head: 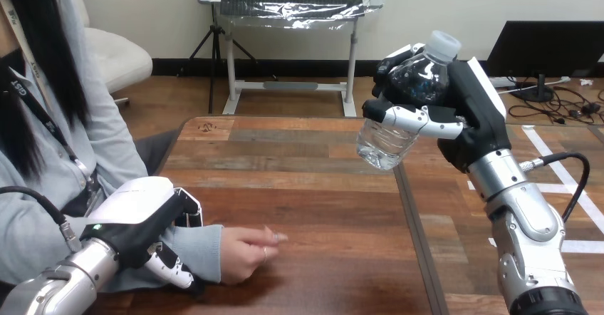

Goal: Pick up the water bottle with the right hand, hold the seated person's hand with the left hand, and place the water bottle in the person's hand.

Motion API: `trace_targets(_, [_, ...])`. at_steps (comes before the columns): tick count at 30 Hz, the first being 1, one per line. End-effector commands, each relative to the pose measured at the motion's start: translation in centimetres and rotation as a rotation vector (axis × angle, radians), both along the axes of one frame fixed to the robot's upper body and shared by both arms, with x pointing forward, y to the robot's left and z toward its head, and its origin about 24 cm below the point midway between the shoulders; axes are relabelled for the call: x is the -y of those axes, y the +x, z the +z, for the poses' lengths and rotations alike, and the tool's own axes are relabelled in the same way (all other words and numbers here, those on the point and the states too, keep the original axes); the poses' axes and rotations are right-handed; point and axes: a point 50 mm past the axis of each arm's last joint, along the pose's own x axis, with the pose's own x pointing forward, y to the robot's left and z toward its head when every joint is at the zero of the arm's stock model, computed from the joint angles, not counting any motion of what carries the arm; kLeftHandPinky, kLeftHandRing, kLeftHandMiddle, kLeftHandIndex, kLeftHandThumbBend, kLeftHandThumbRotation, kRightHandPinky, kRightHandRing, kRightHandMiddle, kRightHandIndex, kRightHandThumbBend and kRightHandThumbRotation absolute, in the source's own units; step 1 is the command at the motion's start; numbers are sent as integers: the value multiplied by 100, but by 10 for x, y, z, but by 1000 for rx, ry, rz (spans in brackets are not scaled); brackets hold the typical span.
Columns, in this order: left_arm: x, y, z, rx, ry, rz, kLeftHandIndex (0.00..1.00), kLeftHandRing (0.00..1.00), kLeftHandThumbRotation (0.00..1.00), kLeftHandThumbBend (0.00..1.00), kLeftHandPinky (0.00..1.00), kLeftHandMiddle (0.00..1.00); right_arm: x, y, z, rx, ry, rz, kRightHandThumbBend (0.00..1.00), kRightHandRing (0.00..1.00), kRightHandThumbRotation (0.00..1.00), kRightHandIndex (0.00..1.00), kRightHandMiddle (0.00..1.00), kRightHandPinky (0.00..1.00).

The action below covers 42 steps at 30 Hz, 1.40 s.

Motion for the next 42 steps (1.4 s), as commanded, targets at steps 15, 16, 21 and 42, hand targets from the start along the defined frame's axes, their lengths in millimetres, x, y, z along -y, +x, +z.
trace_targets(15, [11, 5, 12, 39, -27, -56, 29, 24, 0, 91, 19, 31, -4, 6, 29, 101, 20, 25, 74, 35, 0, 46, 43, 28])
trace_targets(16, [11, 5, 13, 40, -28, -56, 29, 24, 0, 90, 19, 30, -5, 6, 28, 100, 20, 27, 74, 35, 0, 46, 43, 28])
trace_targets(21, [13, 5, 19, 58, -29, -70, 28, 24, 0, 89, 18, 30, -8, 7, 27, 90, 19, 37, 75, 34, 0, 45, 43, 28])
trace_targets(42, [23, 13, 41, 106, -5, -112, 29, 25, 0, 89, 19, 31, -22, 11, 20, 69, -11, 73, 75, 34, 0, 45, 43, 28])
